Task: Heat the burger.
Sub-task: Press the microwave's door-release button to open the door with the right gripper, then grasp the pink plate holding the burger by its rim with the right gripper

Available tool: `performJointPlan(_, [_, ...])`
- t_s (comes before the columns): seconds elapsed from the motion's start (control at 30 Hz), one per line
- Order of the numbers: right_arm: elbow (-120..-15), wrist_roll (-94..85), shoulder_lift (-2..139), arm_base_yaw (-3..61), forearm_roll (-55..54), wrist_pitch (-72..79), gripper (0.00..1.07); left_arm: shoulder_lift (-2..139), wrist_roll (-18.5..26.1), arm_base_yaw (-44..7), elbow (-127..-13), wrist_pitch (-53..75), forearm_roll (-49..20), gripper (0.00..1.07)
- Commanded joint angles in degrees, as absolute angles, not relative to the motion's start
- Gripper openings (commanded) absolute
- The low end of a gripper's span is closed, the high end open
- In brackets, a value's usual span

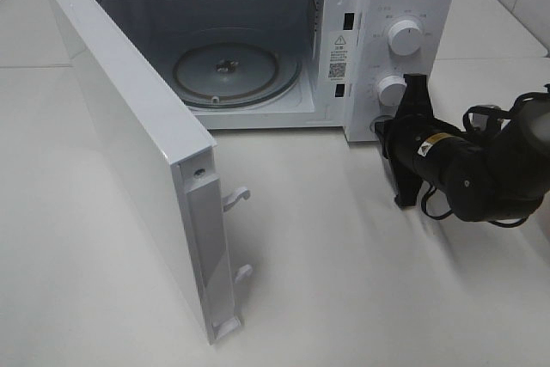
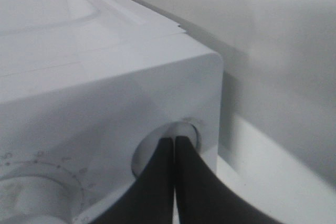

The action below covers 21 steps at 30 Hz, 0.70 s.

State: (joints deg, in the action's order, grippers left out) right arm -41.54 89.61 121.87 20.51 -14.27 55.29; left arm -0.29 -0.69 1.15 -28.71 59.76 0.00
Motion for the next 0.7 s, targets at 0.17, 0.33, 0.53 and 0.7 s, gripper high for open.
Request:
performJointPlan(0.17, [-39.99,89.78,120.21,20.57,-14.38,55.46,0.0,-1.2,-0.8,1.15,-28.59,59.3,-0.52,1.02])
performJointPlan(0.33, [-39.99,89.78,119.98,20.68,-14.38,55.52,0.0,-1.2,-0.8,1.15,-28.59,59.3,-0.52,1.02])
performJointPlan(0.53, [-39.19,89.73,118.66,20.68,-14.21,55.63,0.0,-1.2,-0.86,1.15,-28.59,59.3,-0.52,1.02])
performJointPlan(0.7, [-36.55,89.73,117.46,20.68,-14.21,55.98,0.0,-1.2,-0.86,1.15,-28.59,59.3,-0.52,1.02])
